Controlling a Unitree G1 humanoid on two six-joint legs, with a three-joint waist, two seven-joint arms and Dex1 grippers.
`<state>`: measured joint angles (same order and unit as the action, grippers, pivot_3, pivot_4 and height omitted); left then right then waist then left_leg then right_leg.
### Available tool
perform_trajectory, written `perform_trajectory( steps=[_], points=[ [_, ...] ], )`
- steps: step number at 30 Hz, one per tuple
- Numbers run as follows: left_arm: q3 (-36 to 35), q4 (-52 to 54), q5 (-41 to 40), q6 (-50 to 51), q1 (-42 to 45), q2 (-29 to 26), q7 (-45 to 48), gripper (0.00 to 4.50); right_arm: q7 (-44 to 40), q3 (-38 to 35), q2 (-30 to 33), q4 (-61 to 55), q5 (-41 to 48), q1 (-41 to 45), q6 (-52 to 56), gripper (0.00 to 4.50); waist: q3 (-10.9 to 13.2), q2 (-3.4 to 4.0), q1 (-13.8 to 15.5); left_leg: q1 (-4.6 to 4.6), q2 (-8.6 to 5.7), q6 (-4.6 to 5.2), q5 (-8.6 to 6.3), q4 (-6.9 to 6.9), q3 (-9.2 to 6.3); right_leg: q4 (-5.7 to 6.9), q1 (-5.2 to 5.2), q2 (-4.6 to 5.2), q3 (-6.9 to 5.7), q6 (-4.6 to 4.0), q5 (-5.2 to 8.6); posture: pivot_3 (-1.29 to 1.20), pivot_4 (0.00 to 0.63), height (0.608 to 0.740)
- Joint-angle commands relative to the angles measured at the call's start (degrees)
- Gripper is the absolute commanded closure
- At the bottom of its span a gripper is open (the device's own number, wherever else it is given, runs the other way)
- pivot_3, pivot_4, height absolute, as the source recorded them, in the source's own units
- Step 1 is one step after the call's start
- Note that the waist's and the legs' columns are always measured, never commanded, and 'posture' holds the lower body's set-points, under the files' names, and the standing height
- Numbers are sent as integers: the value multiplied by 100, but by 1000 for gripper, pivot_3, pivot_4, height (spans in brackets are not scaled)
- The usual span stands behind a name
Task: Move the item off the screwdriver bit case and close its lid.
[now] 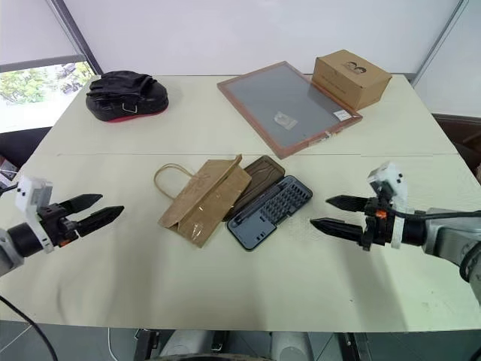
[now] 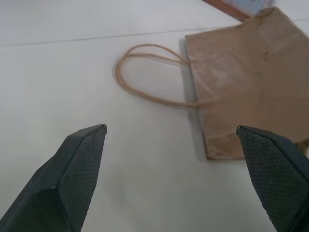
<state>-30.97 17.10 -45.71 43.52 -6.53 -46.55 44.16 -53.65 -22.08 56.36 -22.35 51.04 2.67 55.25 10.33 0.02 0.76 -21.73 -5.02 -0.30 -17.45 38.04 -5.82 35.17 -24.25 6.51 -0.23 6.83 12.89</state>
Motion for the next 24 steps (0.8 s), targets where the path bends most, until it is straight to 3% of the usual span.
perform_trajectory(
  steps=[1, 7, 24],
  points=[
    [-54, 170, -9, -138, -30, 189, -81, 0, 134, 128, -149, -134, -15, 169, -136, 47, 0, 0, -5, 0, 0, 0, 0, 1, 0, 0, 0, 0, 0, 0, 0, 0, 150, 740],
    [52, 449, -68, -81, -59, 545, -356, 0, 246, 173, -247, -151, 5, 222, -184, 47, 0, -2, 2, -11, 0, -1, 1, 1, 1, 1, -11, 0, 0, 1, -1, 0, 150, 740],
    [-11, 621, -223, 25, -77, 515, -408, 0, 176, 324, -284, 24, -212, 182, -465, 47, 0, -2, 0, -12, 0, -1, 0, 1, 1, 1, -12, -1, 0, 1, -1, 0, 150, 740]
  ],
)
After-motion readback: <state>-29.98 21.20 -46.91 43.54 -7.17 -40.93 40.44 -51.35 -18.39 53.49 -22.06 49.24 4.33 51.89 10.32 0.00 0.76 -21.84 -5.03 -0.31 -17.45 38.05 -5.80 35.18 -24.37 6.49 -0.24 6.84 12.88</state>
